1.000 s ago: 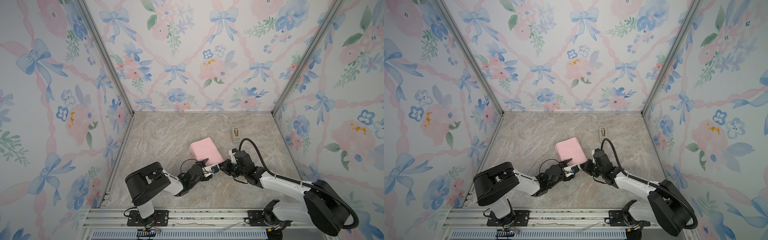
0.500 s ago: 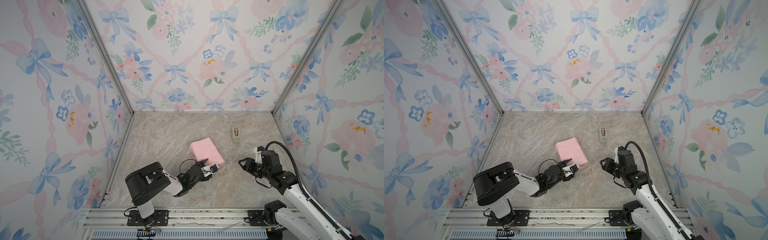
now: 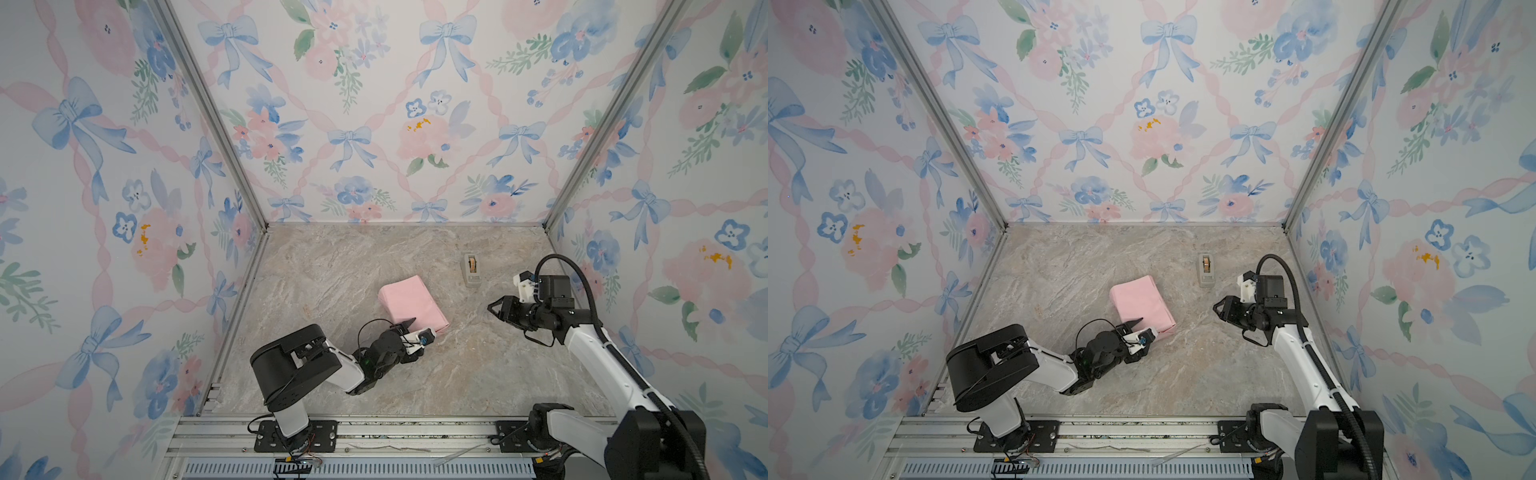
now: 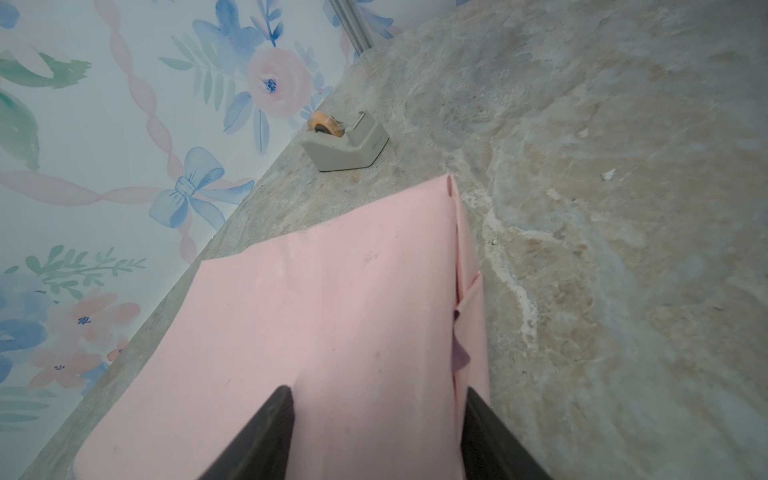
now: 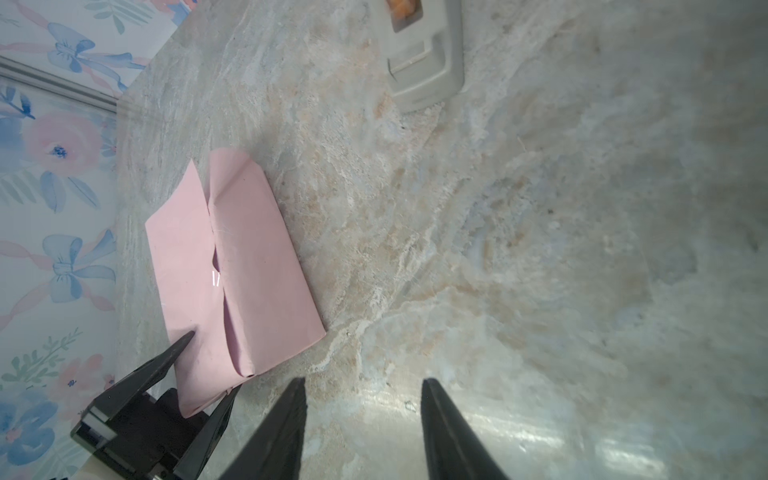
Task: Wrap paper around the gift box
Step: 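Move the right gripper away to the tape dispenser while the left holds the flap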
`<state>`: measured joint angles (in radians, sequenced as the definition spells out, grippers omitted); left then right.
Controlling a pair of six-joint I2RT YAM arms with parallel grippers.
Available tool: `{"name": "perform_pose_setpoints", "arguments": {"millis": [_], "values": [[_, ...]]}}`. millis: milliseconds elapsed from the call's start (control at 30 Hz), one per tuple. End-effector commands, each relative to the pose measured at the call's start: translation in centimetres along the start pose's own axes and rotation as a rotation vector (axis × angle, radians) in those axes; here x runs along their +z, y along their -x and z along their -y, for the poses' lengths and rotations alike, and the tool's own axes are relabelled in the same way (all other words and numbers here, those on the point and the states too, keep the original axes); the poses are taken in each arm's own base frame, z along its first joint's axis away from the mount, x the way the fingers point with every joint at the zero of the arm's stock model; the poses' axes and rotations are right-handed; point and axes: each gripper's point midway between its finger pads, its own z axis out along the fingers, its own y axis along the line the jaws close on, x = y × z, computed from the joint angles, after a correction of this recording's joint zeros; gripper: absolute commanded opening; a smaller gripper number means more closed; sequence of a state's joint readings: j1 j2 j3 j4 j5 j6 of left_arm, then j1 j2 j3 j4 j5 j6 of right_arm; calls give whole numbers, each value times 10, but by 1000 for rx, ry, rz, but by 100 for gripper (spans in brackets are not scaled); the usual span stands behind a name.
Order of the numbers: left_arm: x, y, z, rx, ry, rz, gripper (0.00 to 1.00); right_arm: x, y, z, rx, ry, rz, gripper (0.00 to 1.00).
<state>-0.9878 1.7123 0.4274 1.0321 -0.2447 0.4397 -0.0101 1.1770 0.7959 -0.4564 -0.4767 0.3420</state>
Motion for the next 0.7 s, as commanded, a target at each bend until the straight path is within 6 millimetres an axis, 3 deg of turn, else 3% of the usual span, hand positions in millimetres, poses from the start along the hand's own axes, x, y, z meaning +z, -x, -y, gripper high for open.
{"name": "perform_pose_setpoints", "arguments": {"millis": [0,167,300,467,667], "values": [[-3,-34,15,-14,-59,-103,64,5,45,-14,-149,75,82,47],[-3,-36,16,-12,-61,-106,64,29,92,-9,-188,90,101,46],[-2,-37,16,-12,-61,-109,64,53,114,-2,-198,101,71,45],[-2,-36,14,-9,-57,-107,64,89,127,3,-203,158,8,43],[-5,-36,14,-27,-61,-103,64,124,130,14,-196,186,-84,40]]}}
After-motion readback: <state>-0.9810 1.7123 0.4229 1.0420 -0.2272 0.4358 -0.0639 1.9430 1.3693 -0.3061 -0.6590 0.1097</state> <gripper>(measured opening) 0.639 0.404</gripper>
